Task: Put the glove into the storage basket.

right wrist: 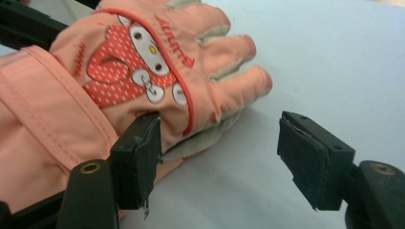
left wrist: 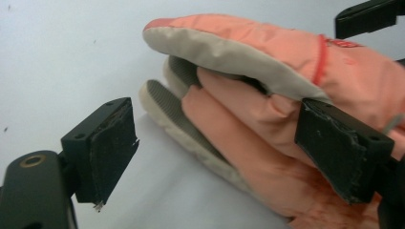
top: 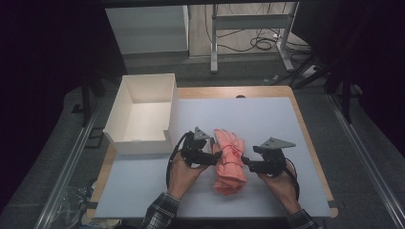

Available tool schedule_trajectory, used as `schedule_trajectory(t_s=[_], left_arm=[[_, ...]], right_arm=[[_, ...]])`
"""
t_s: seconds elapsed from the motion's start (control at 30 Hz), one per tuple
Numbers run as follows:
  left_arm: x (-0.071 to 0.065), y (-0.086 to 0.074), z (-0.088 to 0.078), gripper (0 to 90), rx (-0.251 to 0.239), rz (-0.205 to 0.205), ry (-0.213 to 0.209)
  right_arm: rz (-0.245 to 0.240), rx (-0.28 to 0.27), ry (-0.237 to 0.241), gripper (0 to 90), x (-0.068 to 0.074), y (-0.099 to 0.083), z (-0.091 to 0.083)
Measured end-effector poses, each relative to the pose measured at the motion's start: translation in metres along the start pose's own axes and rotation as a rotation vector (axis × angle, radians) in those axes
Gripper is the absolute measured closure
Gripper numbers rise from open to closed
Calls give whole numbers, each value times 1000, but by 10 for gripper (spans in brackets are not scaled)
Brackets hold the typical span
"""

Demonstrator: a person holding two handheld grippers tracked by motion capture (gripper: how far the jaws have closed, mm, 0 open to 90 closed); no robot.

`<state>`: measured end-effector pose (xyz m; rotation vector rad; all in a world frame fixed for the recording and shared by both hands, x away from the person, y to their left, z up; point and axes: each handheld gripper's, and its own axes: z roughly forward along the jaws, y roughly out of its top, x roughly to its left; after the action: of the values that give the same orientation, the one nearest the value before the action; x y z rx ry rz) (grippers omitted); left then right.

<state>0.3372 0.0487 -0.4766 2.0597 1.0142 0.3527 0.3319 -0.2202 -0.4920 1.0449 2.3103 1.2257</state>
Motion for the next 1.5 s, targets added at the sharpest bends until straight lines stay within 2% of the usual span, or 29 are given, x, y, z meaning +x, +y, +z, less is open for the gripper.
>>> schedule_trajectory(t_s=[0.13, 0.2, 0.27, 0.43, 0.6, 0.67, 0.77, 0.9, 1.03, 1.1, 1.2, 1.5], left_arm=[[-4, 3, -3, 141, -21, 1, -22], [-6, 2, -4, 144, -15, 10, -16], [-5, 0, -3, 143, -6, -1, -11], [-1, -5, 7, 141, 37, -14, -1], [-3, -4, 9, 138, 43, -7, 2], [-2, -4, 9, 137, 46, -8, 6], [-1, -4, 9, 137, 52, -9, 9], [3, -4, 7, 135, 49, -16, 16], [6, 1, 8, 134, 55, -25, 40], [6, 2, 13, 131, 65, -21, 39], [4, 2, 16, 132, 55, -22, 21], [-3, 7, 9, 136, 20, -7, 2]], right_arm=[[-4, -10, 8, 319, 3, 2, -1], [-14, -8, 4, 319, 5, 2, 0], [-16, -4, 7, 319, 5, 2, 0], [9, -8, -3, 317, -3, 1, -1], [29, 8, -25, 319, -11, -3, 0], [34, 10, -20, 318, -12, -4, 1], [36, 18, -44, 318, -14, -5, 1], [47, 58, -80, 319, -21, -10, 4], [39, 122, -67, 313, -20, -15, 20], [36, 123, -61, 313, -18, -15, 23], [21, 115, -64, 316, -13, -11, 26], [-6, 65, -88, 316, -5, -4, 18]])
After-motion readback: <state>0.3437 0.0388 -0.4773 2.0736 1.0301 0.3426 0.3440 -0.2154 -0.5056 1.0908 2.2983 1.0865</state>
